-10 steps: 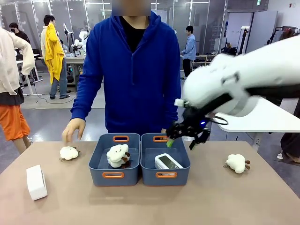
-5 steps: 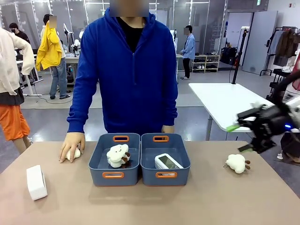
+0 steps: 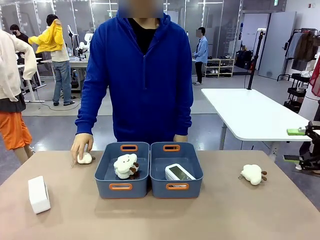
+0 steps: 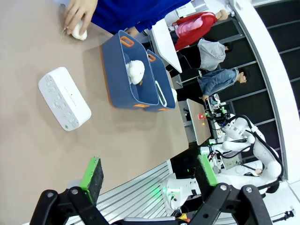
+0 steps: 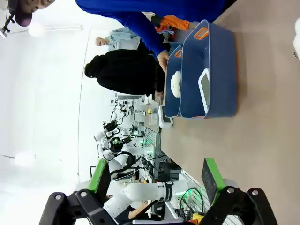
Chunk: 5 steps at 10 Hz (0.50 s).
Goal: Sort the digital clocks into the basket.
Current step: Pick up the Digital clock from the table and place it into the empty Plastic storage basket.
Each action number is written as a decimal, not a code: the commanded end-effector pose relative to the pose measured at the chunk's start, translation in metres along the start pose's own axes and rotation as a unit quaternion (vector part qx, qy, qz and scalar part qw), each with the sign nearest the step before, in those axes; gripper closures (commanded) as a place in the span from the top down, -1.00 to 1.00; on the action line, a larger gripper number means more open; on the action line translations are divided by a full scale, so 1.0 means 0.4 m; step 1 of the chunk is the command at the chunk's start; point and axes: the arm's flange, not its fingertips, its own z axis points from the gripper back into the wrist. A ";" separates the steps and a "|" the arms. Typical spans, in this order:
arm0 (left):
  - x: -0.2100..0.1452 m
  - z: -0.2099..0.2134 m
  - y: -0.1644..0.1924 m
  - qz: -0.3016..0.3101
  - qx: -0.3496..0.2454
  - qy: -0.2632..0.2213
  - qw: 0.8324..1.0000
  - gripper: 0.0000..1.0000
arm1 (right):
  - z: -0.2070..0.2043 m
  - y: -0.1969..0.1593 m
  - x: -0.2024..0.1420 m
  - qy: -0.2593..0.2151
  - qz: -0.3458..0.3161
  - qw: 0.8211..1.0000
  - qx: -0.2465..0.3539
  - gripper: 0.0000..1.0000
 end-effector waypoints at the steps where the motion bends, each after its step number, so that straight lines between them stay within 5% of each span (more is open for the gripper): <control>1: 0.000 0.003 -0.001 -0.007 -0.009 0.000 1.000 1.00 | -0.038 0.035 0.015 0.034 -0.012 0.998 -0.046 1.00; 3: 0.000 0.000 0.000 0.000 0.000 0.000 1.000 1.00 | -0.038 0.035 0.015 0.034 -0.012 0.998 -0.046 1.00; 5: 0.030 -0.089 -0.089 0.047 0.138 0.069 0.987 1.00 | -0.038 0.035 0.015 0.034 -0.012 0.998 -0.046 1.00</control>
